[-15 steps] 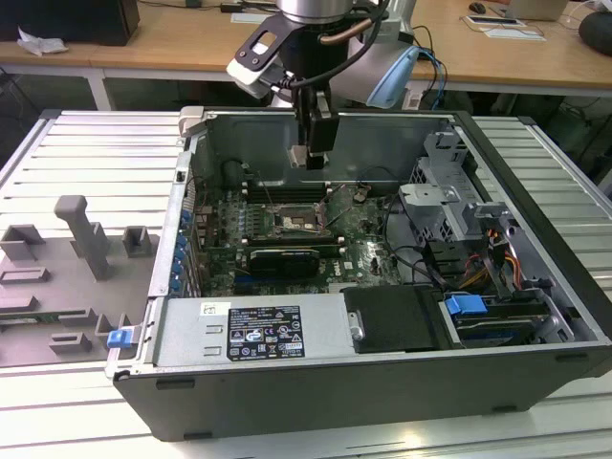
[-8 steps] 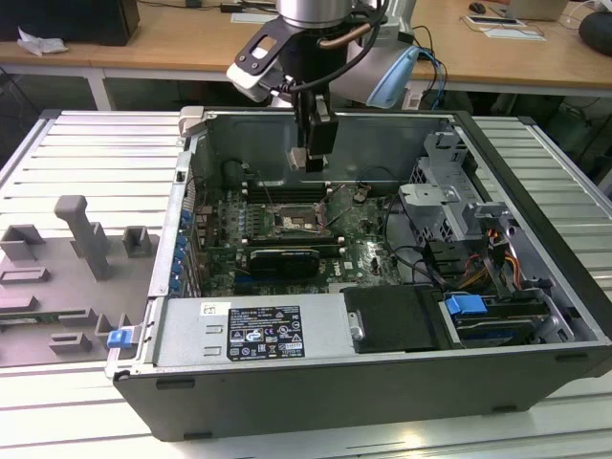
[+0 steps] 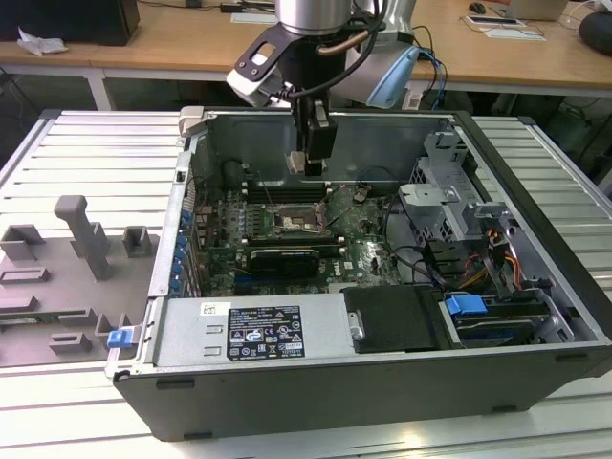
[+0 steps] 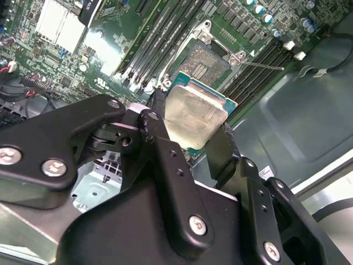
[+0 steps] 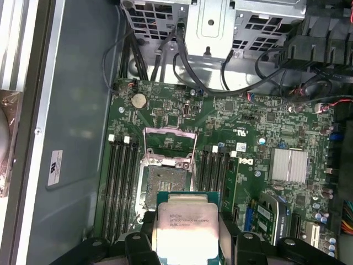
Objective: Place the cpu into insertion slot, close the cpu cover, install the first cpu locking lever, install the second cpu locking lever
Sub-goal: 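Place the cpu into insertion slot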
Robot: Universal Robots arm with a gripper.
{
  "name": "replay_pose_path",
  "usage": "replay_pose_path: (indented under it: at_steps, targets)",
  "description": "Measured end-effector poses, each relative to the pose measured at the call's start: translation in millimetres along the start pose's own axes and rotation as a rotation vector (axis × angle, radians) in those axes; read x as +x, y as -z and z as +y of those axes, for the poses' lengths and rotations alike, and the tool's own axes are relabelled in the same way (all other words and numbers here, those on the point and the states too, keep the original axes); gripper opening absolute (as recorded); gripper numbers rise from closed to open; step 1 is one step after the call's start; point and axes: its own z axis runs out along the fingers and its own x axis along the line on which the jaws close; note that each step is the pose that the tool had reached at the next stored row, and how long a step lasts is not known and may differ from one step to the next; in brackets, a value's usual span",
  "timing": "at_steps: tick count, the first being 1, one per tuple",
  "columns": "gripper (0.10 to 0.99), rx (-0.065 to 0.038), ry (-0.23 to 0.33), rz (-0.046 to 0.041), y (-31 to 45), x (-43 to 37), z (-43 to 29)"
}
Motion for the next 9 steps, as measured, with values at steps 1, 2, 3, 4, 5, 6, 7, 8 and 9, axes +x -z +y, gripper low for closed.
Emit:
replay_pose_path:
  at_steps: [1, 2, 3, 4, 5, 6, 7, 8, 9]
  targets:
    - [0.533, 0.000, 0.000, 0.0000, -0.7, 0.0, -0.1]
    - [0.533, 0.000, 0.000, -0.0001, -1.6, 0.0, -0.1]
    - [0.533, 0.001, 0.000, 0.0000, -2.4, 0.0, -0.2]
    - [0.533, 0.001, 0.000, -0.0001, -3.4, -0.1, -0.3]
    - [0.533, 0.001, 0.000, 0.0001, -4.1, -0.1, -0.3]
    - [0.533, 0.001, 0.000, 0.0001, -4.8, -0.1, -0.4]
    - [0.533, 0.001, 0.000, 0.0001, -5.8, -0.1, -0.6]
    - [0.533, 0.001, 0.000, 0.0001, -6.4, -0.1, -0.9]
    - [0.533, 0.001, 0.000, -0.0001, -7.4, -0.1, -1.1]
